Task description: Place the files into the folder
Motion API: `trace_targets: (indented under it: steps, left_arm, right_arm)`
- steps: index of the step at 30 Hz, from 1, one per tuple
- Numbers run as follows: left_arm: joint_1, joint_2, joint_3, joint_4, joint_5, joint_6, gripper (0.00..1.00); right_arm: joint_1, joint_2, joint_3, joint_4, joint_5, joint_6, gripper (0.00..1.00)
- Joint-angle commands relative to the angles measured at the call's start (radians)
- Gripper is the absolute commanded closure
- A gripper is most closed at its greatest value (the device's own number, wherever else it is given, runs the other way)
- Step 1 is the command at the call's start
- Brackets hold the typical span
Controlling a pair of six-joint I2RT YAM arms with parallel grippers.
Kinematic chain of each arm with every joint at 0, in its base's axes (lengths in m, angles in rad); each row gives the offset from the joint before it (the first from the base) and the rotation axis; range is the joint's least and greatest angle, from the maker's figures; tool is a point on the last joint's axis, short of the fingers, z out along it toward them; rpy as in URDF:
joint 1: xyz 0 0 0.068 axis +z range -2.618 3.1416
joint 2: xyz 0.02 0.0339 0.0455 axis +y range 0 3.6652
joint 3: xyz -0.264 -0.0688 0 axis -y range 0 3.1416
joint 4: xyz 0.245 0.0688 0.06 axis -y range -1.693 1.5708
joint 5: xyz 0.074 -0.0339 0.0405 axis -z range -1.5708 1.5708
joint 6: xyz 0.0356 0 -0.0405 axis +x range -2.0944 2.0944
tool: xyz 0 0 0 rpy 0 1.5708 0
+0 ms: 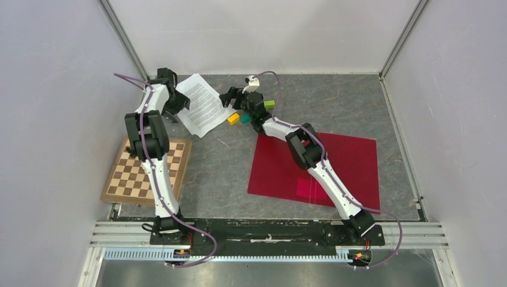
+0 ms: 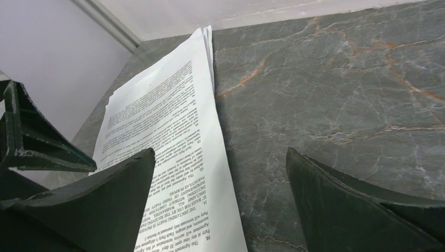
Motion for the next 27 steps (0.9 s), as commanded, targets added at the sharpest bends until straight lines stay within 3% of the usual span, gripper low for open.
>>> trace_targets:
  steps: [1, 11, 27]
  left_arm:
    - [0.008, 0.014, 0.038, 0.029, -0.01, -0.064, 0.17]
    - [0.008, 0.056, 0.072, 0.015, 0.027, -0.066, 0.17]
    - [0.005, 0.151, 0.152, -0.032, 0.161, -0.011, 0.16]
  right_arm:
    - [0.015, -0.024, 0.029, -0.089, -0.072, 0.023, 0.02]
    - [0.029, -0.053, 0.01, -0.266, -0.203, -0.009, 0.02]
    - [0.039, -0.079, 0.008, -0.292, -0.41, -0.011, 0.02]
